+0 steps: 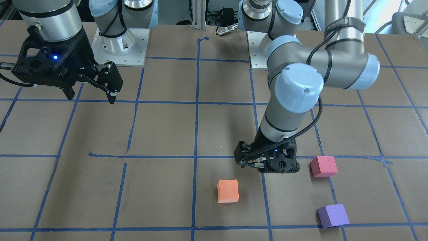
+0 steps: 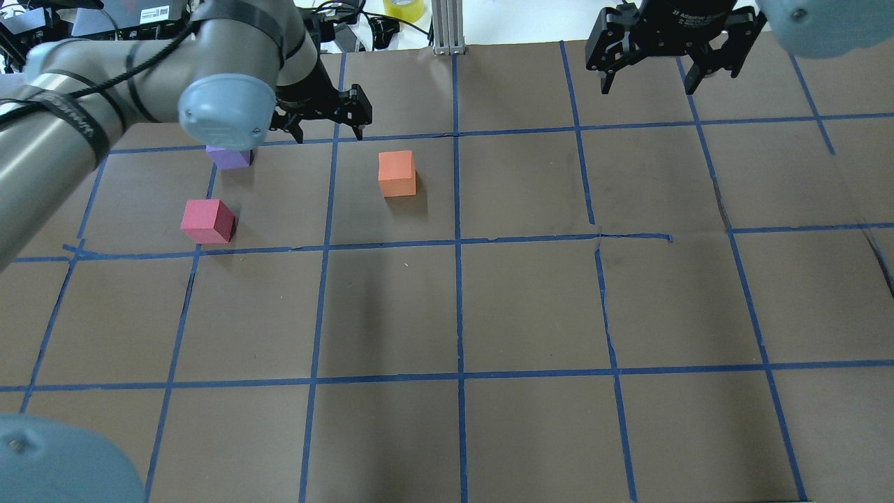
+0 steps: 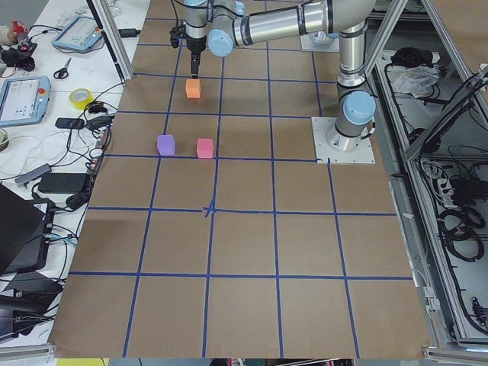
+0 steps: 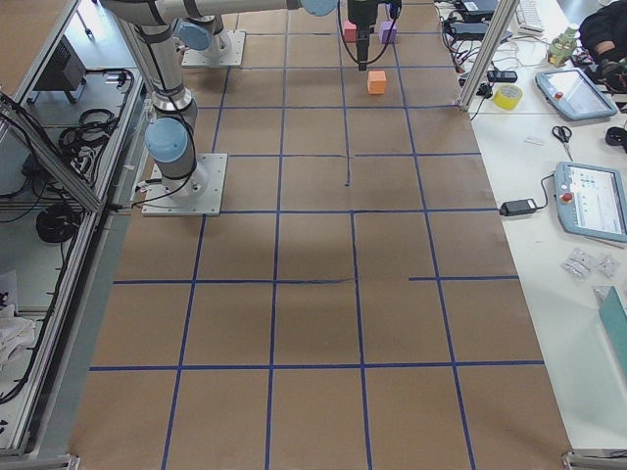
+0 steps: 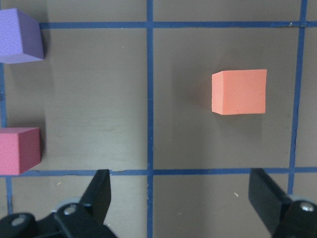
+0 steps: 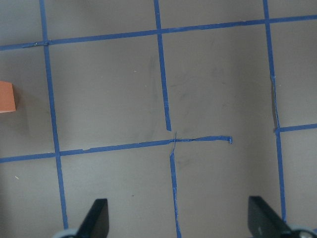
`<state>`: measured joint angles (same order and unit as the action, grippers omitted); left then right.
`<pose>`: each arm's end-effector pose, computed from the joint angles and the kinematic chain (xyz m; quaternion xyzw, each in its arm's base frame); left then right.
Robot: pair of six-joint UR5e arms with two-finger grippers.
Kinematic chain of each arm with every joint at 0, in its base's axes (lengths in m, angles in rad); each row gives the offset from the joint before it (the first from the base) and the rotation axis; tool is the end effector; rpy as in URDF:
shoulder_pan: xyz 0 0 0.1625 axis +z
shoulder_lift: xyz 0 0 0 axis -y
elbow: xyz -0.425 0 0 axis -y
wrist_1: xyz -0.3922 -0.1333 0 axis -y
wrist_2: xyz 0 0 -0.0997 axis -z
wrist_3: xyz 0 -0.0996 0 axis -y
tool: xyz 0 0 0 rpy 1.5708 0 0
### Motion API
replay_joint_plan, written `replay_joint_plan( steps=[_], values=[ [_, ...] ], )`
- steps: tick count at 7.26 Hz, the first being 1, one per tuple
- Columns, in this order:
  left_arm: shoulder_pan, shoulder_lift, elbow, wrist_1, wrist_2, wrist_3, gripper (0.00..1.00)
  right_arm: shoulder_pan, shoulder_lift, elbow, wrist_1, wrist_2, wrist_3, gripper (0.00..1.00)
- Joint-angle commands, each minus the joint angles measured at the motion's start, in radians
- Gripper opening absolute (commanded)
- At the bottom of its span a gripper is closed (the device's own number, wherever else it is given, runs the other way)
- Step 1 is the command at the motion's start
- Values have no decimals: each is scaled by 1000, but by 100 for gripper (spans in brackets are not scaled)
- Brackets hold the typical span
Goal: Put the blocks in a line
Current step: 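Reach the left gripper to the orange cube and grasp it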
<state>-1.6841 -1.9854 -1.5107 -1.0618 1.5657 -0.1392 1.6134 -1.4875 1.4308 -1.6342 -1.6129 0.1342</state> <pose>-0.2068 -0.6335 0.3323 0.0127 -0.9969 0.0762 0.0122 0.1519 -0.5318 0.5214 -0.0470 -0.9969 0.0616 0.0156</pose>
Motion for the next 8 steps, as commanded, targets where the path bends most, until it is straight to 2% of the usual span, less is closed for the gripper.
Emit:
replay_joint_plan(
  steps=[1, 3, 6, 8],
  values=[
    [-70, -146, 29, 163, 2, -100, 100, -1, -16, 42, -9, -1, 1, 100],
    [-108, -176, 30, 174, 8, -109, 100, -3, -16, 43, -6, -2, -1, 100],
    [-108, -199, 17, 249, 20, -51, 100, -3, -19, 43, 4, -1, -1, 100],
    [-106, -205, 4, 249, 40, -48, 100, -3, -19, 43, 4, -1, -1, 100]
  ],
)
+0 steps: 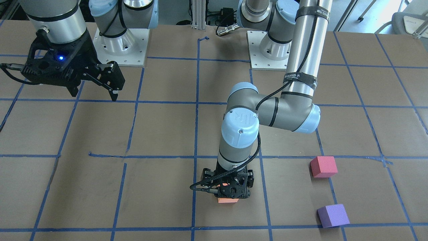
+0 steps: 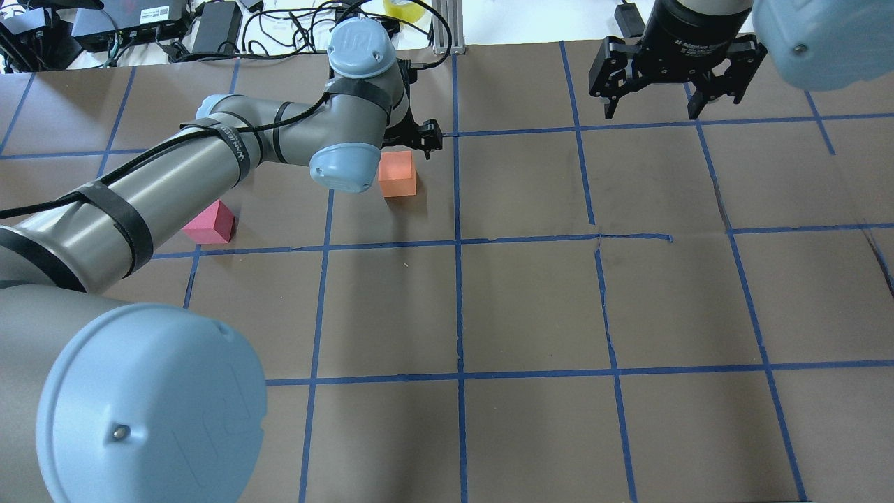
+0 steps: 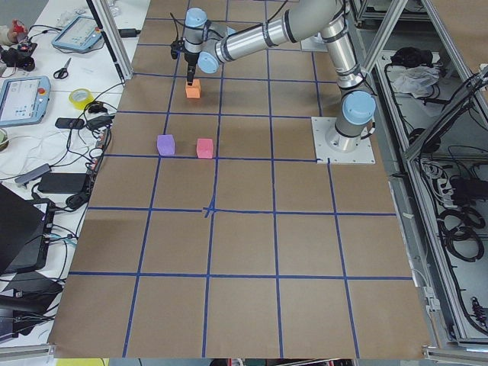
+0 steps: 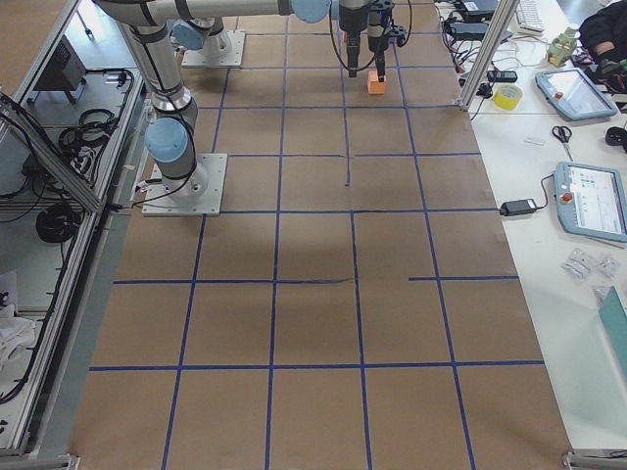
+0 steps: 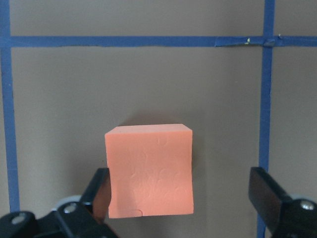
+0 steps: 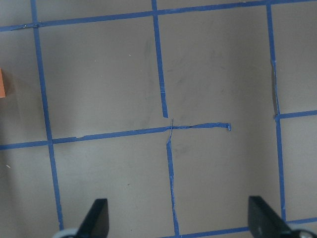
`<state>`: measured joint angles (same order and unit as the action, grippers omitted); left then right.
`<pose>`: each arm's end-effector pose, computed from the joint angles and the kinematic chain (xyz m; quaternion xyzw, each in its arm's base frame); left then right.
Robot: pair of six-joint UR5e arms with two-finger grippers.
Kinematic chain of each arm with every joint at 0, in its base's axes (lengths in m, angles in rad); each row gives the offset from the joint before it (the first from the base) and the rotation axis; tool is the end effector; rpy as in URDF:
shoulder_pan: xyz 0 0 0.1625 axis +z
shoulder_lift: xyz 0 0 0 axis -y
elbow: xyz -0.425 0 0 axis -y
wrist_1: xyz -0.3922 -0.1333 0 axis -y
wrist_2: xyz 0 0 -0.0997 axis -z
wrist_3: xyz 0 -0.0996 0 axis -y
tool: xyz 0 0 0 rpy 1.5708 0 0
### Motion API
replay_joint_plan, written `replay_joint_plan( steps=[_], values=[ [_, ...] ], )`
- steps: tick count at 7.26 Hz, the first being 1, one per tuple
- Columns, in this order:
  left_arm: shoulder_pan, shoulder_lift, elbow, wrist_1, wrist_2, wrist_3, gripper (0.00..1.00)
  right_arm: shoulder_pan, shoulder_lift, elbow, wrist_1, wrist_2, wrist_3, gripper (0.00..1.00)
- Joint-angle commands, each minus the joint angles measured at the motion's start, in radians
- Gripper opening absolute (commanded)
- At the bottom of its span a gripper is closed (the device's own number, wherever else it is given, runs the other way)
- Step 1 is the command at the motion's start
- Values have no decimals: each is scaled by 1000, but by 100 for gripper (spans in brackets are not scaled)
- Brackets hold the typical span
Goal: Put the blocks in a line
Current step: 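Reach the left gripper to the orange cube and grasp it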
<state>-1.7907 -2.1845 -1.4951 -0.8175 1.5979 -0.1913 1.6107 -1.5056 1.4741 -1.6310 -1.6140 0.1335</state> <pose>-0.2802 -0.6549 0.2330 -0.0128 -0.9940 0.1079 0.0087 0.1500 -0.5225 0.5090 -0.0477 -0.9976 0.0475 0.0175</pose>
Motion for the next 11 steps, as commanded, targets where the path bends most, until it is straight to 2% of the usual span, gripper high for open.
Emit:
replay_joint_plan(
  steps=[1, 5, 7, 9, 10, 11],
  values=[
    [4, -15, -4, 4, 8, -2, 100, 0, 1, 0, 0, 0, 0, 100],
    [22, -18, -20, 4, 8, -50, 100, 0, -1, 2, 0, 0, 0, 100],
    [22, -44, -19, 4, 2, -56, 86, 2, 2, 2, -1, 2, -2, 100],
    [21, -61, -8, 4, -3, -57, 79, 2, 2, 2, -1, 0, -2, 100],
    [20, -60, -16, 4, 2, -42, 71, 2, 2, 2, -3, 3, -2, 100],
    [22, -49, -7, 4, 7, -22, 51, 2, 2, 2, -1, 2, -2, 100]
  ],
)
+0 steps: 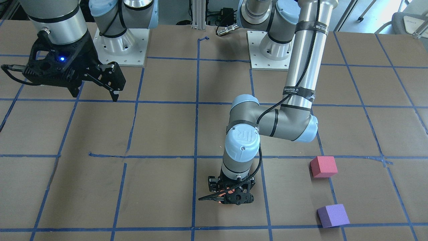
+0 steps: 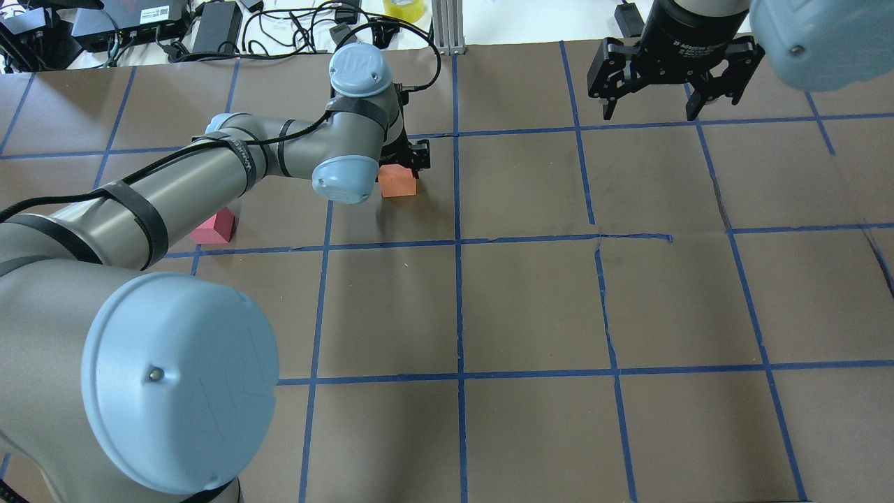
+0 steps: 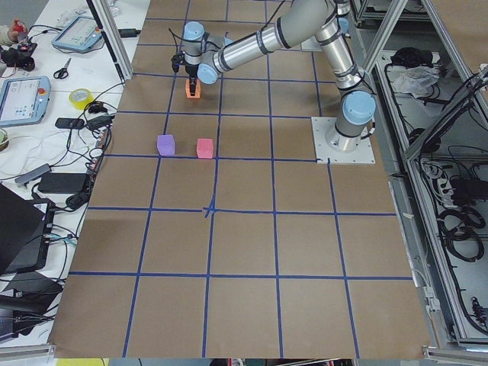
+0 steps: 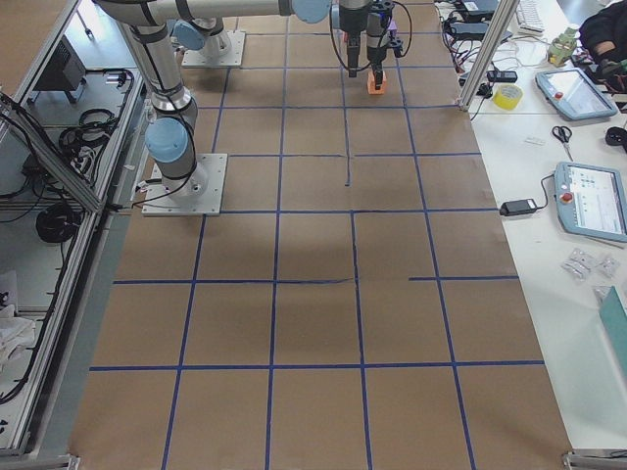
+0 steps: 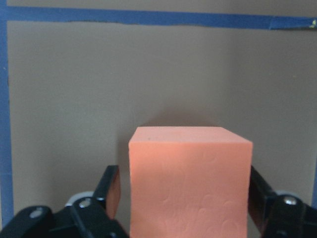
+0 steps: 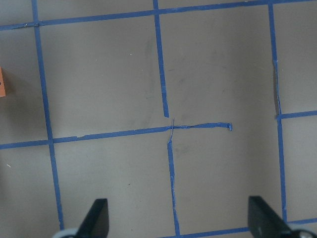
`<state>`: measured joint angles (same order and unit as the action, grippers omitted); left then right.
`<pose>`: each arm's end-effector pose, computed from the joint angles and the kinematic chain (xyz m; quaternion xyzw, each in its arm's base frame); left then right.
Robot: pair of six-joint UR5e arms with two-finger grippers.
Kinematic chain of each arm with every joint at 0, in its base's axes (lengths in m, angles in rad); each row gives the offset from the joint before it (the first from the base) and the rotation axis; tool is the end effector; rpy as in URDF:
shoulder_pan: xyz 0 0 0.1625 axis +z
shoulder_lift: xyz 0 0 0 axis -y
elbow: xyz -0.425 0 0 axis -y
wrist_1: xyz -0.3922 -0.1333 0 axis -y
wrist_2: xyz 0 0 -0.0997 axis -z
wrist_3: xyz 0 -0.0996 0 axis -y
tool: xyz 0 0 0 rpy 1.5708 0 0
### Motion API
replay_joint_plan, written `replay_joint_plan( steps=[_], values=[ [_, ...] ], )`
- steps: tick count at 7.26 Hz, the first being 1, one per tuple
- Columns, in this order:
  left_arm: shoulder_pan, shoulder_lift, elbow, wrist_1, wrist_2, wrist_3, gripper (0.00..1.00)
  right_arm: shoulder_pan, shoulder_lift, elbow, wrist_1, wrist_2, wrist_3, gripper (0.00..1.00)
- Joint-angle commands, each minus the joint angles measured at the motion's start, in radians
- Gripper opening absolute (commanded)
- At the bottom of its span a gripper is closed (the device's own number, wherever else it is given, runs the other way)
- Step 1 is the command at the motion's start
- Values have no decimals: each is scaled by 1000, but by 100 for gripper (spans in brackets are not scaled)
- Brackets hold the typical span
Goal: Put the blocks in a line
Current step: 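Carry the orange cube with the left gripper between the purple and pink cubes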
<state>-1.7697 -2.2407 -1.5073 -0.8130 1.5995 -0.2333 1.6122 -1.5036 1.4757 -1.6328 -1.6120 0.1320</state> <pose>-0.2661 -0.6602 0.1887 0.0182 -0.9969 0.0769 0.0022 0.1510 -0.5230 0.5073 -0.0462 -0.9977 0.0465 0.0166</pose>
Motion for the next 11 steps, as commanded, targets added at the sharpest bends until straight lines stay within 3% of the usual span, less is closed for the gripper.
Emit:
replay_joint_plan(
  steps=[1, 2, 6, 9, 10, 11],
  values=[
    [1, 19, 9, -2, 29, 81, 47, 0, 2, 0, -1, -2, 0, 100],
    [15, 30, 6, -9, 60, 88, 45, 0, 2, 2, -1, 0, 0, 100],
    [252, 119, 12, -156, 45, 203, 45, 0, 2, 0, 1, -2, 0, 100],
    [399, 118, -4, -179, 27, 330, 45, 0, 0, 2, 1, -2, 0, 100],
    [442, 118, -2, -211, -24, 377, 45, 0, 0, 0, 1, -2, 0, 100],
    [443, 116, -5, -213, -19, 388, 45, 0, 0, 0, 1, -2, 0, 100]
  ],
)
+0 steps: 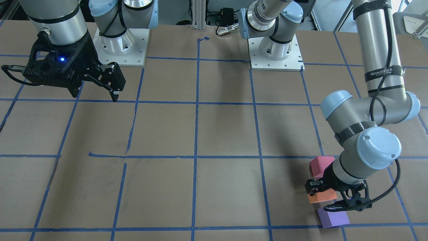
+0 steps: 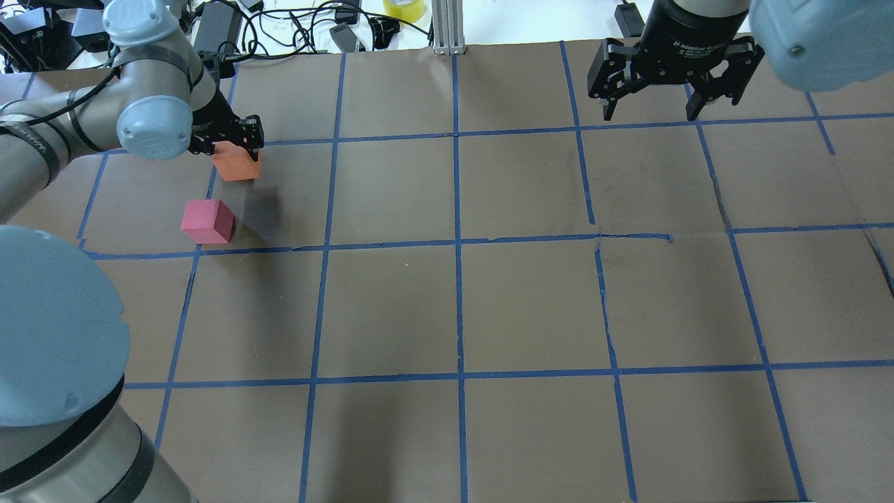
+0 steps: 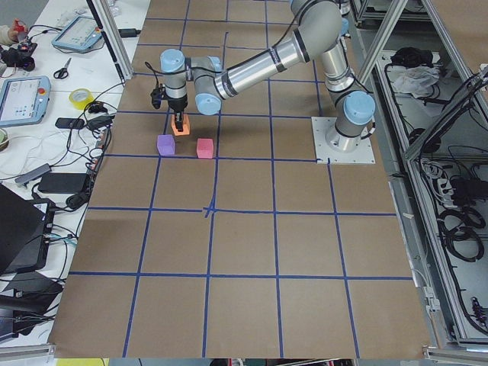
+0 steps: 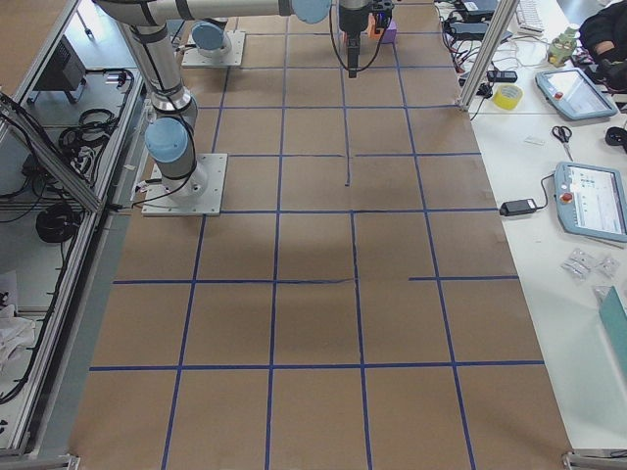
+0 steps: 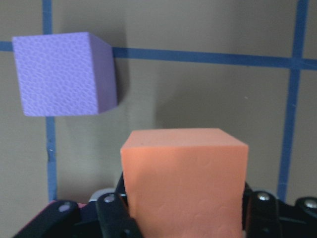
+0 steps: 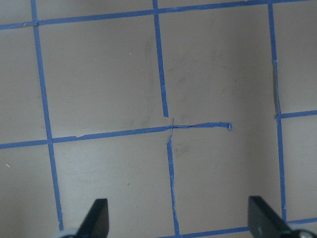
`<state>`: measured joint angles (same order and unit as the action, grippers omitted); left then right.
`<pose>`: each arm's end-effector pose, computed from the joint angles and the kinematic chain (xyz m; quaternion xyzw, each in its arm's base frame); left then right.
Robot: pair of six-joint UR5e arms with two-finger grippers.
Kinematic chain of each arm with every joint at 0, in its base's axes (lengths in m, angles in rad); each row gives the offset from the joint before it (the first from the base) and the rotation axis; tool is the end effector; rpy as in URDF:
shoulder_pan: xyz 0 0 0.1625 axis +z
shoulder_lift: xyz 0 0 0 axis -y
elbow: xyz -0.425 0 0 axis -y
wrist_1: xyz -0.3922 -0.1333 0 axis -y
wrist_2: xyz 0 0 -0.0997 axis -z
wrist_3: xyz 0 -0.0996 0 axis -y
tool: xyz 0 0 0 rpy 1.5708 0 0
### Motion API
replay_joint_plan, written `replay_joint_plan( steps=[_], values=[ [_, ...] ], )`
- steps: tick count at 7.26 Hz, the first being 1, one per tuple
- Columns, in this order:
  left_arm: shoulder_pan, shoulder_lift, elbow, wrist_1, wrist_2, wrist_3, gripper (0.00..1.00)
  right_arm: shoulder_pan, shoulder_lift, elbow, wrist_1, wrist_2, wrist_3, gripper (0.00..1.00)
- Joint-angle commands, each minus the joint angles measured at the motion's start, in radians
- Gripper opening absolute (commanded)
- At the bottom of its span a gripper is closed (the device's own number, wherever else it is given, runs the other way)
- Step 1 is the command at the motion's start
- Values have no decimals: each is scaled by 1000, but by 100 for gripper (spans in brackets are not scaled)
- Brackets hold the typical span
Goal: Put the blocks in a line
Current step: 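Carry the orange cube with the left gripper between the purple and pink cubes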
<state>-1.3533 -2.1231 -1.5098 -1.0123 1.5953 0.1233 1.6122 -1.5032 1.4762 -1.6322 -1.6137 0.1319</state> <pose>0.0179 -0.6873 0.2466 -0.0475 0.9982 -0.0310 0.0178 0.1508 -0.5231 0.5068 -0.0461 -0.9977 0.0459 0.0175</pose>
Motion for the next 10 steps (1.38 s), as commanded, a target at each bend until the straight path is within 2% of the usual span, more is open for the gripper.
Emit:
replay_joint_plan(
  steps=[1, 5, 10],
  values=[
    [26, -8, 3, -12, -12, 33, 45, 0, 0, 1, 2, 0, 0, 100],
    [43, -38, 13, -2, 31, 151, 45, 0, 0, 6, 0, 2, 0, 100],
    [62, -58, 11, 0, 28, 159, 45, 0, -2, 6, 0, 2, 2, 100]
  ],
)
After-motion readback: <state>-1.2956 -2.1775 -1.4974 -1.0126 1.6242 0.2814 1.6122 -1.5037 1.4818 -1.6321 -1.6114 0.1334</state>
